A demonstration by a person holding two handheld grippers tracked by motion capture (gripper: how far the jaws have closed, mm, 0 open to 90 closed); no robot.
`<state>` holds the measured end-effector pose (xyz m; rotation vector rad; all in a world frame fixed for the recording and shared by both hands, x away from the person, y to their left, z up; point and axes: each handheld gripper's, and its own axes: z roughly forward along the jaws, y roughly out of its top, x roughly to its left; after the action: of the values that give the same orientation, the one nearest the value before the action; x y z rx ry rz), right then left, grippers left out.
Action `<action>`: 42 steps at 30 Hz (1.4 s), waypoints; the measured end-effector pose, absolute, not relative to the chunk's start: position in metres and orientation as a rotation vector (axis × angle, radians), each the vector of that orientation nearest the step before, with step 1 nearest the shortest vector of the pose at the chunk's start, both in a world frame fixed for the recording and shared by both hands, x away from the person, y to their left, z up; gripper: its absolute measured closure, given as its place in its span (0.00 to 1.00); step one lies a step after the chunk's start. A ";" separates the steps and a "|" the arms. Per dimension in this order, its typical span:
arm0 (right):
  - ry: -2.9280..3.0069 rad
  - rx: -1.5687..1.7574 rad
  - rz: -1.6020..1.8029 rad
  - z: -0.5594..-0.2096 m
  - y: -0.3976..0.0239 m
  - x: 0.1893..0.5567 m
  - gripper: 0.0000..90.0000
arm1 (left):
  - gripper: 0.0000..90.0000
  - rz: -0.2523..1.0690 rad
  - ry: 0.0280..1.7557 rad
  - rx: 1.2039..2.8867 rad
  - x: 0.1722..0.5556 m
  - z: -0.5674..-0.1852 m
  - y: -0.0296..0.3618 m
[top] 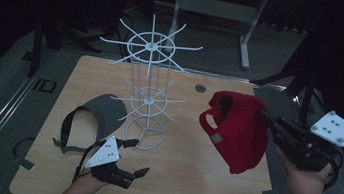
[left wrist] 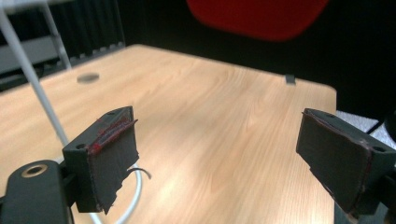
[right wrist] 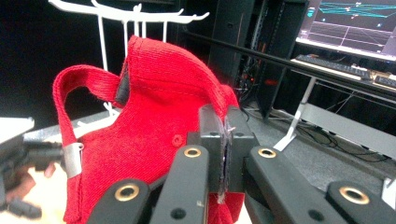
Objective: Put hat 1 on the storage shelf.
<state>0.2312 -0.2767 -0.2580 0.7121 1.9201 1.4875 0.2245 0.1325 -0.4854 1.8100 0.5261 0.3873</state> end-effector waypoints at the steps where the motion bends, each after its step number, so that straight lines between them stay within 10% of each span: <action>1: 1.916 0.712 1.488 -0.256 -0.276 0.233 0.98 | 0.14 0.387 0.533 1.813 0.224 -0.490 0.134; 42: 1.962 0.759 1.487 -0.238 -0.214 0.308 0.98 | 0.12 0.380 0.646 1.768 0.217 -0.533 0.148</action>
<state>0.3076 -0.2141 -0.2378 0.7590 1.9619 1.4869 0.2169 0.1482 -0.5328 1.7677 0.6463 0.3797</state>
